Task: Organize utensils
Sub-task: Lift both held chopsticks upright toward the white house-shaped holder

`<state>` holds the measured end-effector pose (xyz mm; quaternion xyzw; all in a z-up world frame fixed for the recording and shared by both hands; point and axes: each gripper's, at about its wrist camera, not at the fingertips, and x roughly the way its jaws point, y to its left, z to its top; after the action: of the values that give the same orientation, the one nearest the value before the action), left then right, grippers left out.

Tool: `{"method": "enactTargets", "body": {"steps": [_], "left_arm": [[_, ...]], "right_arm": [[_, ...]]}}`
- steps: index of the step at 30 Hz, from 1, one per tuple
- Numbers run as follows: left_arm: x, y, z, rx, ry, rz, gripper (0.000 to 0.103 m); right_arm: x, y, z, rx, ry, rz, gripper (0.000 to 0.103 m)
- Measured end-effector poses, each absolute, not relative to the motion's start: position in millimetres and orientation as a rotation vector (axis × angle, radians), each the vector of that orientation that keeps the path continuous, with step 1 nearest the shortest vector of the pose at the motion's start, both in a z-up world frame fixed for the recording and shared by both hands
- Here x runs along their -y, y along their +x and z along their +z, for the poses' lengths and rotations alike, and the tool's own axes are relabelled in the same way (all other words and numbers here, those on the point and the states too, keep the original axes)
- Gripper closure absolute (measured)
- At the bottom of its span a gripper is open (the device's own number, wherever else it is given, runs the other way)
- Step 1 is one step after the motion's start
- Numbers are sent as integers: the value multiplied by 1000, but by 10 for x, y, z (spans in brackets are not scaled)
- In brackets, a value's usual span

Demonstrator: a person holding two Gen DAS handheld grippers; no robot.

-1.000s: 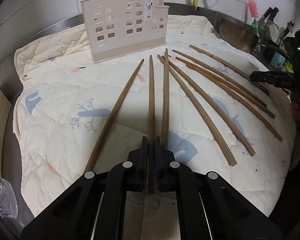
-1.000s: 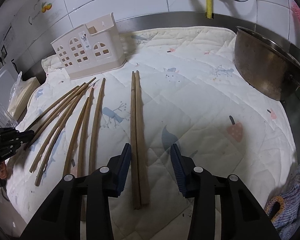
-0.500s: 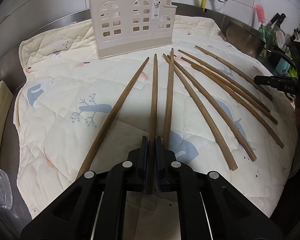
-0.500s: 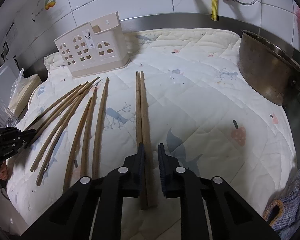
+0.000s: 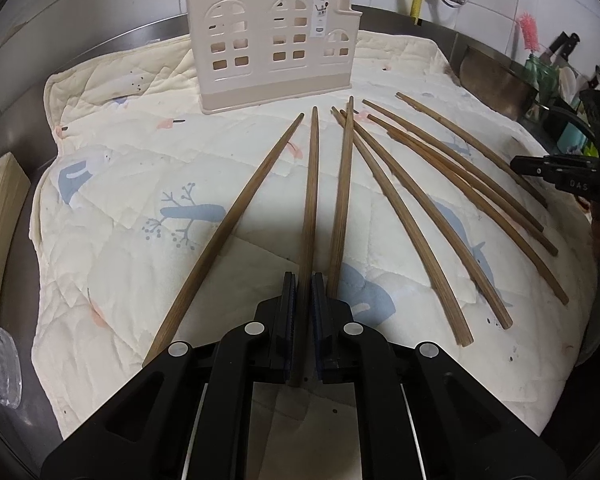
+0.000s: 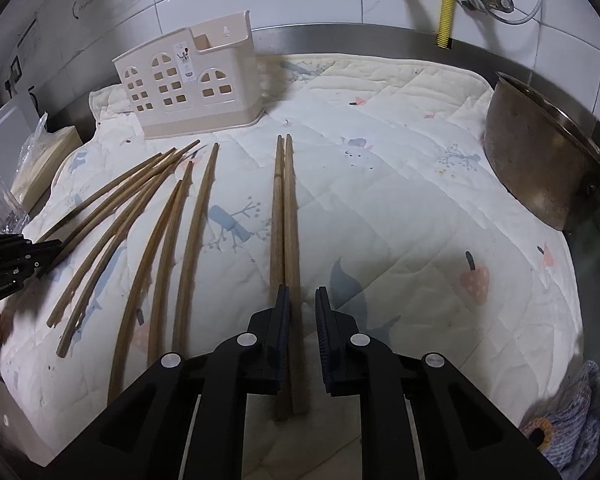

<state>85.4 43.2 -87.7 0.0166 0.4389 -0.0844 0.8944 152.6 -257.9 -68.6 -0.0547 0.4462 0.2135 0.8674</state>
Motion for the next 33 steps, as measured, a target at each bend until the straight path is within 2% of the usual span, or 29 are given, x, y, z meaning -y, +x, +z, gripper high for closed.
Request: {"method": "enactTargets", "body": {"steps": [11,13,18,33], "left_arm": [[-388,825,-884,-901,34,-158,94],[-377,832,-883,-897,44,-156,95],[-419,823,-846,-891,-2,-142,97],[-382,780,-10,-687,-33,-156,97]], "right_arm": [[2495,1469,-718,-911,-193,422,90],[2494,1472,-710,-908,-190,419,95],[2529,1417,-602,-872,-167,420,96],[2445,1423,501,-582,-136,500,97]]}}
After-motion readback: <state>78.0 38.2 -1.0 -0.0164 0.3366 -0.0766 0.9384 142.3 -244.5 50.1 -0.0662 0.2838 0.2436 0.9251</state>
